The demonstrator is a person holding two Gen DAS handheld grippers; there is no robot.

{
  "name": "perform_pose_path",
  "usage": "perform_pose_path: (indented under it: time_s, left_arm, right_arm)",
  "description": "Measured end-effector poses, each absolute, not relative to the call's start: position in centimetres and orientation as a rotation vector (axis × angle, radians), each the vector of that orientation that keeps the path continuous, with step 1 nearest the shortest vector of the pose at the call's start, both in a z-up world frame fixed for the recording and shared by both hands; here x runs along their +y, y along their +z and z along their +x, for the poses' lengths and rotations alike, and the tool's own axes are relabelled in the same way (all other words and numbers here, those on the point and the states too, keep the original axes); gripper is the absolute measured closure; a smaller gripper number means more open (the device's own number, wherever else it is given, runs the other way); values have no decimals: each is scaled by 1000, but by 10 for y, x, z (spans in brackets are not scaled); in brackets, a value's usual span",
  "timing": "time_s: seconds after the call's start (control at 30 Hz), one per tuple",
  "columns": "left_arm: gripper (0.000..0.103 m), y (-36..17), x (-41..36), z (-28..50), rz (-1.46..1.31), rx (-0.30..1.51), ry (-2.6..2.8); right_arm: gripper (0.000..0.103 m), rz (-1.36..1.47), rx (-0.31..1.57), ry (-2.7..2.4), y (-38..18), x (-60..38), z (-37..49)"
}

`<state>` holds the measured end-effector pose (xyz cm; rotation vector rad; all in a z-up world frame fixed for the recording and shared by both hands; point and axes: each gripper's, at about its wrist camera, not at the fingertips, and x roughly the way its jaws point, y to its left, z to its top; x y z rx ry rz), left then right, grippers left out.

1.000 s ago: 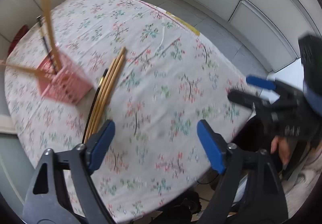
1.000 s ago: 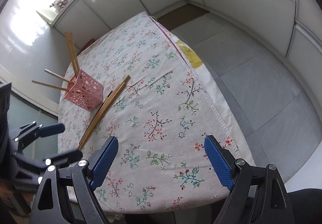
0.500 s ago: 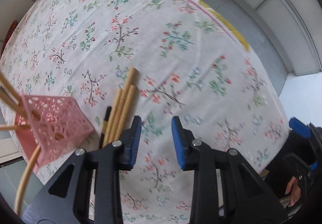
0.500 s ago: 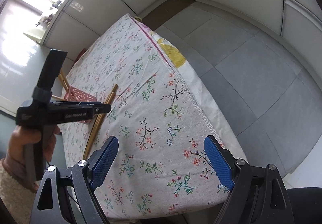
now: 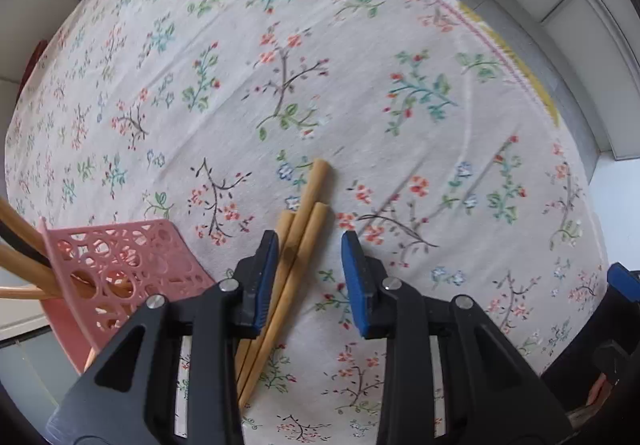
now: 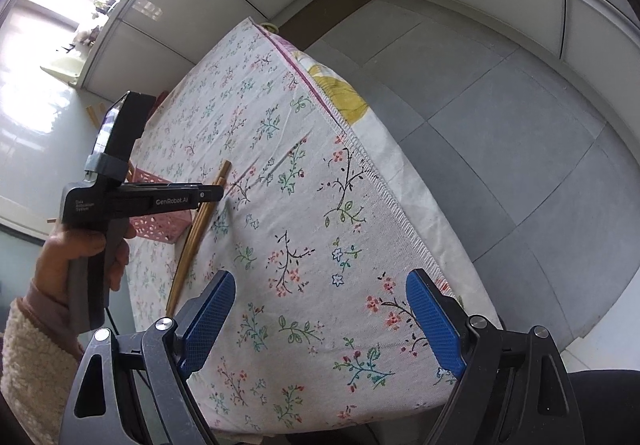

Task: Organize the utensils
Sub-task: 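Move the left tool to the pile and close on a wooden chopstick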

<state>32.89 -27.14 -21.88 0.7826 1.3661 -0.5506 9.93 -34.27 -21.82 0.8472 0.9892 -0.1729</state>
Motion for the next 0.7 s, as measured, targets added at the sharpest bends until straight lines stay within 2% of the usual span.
perform_pose_path:
  time_s: [0.23, 0.4, 0.5, 0.7]
  left_arm:
    - [64, -226, -268, 341, 783, 1427, -565]
    - [62, -240, -270, 330, 747, 1601, -667]
    - [61, -232, -269, 293, 797, 1579, -748]
    - [59, -206, -255, 277, 836, 1424, -728]
  right_arm:
    - [14, 864, 1006, -177, -221, -344, 99]
    - [14, 856, 1008, -180, -220, -344, 99]
    - [14, 856, 1002, -182, -219, -344, 99]
    - [14, 833, 986, -179, -215, -338, 97]
